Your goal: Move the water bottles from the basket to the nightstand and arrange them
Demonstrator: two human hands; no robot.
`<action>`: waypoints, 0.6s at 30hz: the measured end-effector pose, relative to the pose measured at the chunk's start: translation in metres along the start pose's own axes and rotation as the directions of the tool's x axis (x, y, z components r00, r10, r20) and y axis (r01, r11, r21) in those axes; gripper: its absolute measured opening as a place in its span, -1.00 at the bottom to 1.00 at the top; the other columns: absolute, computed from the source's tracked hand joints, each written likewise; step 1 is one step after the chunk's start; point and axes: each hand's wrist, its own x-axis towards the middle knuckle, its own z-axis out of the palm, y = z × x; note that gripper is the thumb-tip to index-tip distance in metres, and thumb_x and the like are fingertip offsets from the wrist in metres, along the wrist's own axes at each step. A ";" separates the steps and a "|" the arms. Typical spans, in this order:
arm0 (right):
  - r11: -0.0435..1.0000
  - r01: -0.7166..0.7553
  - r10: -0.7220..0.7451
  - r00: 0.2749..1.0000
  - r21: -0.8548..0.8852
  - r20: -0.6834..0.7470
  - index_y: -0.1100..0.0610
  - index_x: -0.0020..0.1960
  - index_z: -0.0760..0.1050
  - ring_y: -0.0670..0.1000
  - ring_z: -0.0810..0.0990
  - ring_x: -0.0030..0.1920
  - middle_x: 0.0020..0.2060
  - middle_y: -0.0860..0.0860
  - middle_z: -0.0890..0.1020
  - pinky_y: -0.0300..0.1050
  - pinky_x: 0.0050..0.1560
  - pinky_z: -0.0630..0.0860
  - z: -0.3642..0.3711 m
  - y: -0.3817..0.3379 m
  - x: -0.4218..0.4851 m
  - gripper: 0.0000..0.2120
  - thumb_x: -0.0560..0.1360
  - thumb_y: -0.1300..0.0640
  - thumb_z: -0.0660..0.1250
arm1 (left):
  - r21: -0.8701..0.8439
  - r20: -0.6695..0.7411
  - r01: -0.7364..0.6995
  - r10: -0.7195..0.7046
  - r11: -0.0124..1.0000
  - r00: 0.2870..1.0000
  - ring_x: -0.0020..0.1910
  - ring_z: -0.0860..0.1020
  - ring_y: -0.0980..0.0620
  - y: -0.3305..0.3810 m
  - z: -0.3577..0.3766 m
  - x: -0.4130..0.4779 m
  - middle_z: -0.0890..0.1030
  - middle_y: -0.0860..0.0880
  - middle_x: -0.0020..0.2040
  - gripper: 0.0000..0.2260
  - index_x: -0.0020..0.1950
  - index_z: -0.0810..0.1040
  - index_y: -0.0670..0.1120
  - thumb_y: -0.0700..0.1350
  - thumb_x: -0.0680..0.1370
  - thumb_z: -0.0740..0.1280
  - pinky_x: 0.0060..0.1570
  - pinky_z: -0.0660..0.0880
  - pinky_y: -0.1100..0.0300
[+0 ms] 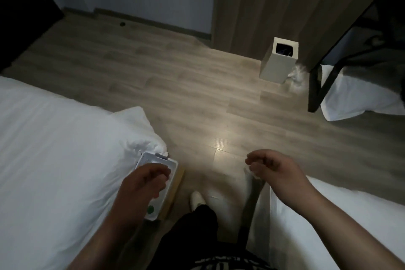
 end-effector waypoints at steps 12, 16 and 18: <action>1.000 0.000 -0.001 0.984 0.004 0.176 0.18 -0.04 0.60 -0.10 0.66 -0.14 -0.12 0.33 0.64 -0.27 -0.05 0.54 -0.011 -0.061 0.125 -0.81 0.49 0.41 0.31 | -0.043 -0.126 -0.015 0.009 0.999 0.992 -0.03 0.66 0.08 0.062 0.006 0.092 0.71 0.06 -0.03 -0.87 -0.02 0.68 0.03 -0.04 0.45 0.43 0.04 0.59 0.02; 0.989 0.030 0.025 0.929 -0.144 0.368 0.09 -0.07 0.62 0.08 0.66 -0.09 -0.15 0.10 0.71 -0.02 0.03 0.56 0.009 -0.071 0.183 -0.78 0.50 0.38 0.32 | -0.006 -0.311 0.005 -0.007 1.000 0.950 -0.07 0.65 0.13 0.061 -0.013 0.095 0.70 0.15 -0.07 -0.82 -0.02 0.66 0.06 -0.23 0.54 0.37 -0.10 0.54 0.18; 0.962 0.127 0.011 0.866 -0.243 0.499 0.03 -0.04 0.63 -0.01 0.68 -0.07 -0.11 -0.03 0.72 0.01 0.07 0.57 0.026 -0.088 0.213 -0.81 0.49 0.30 0.35 | -0.010 -0.407 0.004 -0.008 1.000 0.913 -0.06 0.65 0.12 0.067 -0.016 0.096 0.70 0.16 -0.08 -0.84 -0.07 0.66 0.12 -0.16 0.49 0.43 -0.07 0.53 0.18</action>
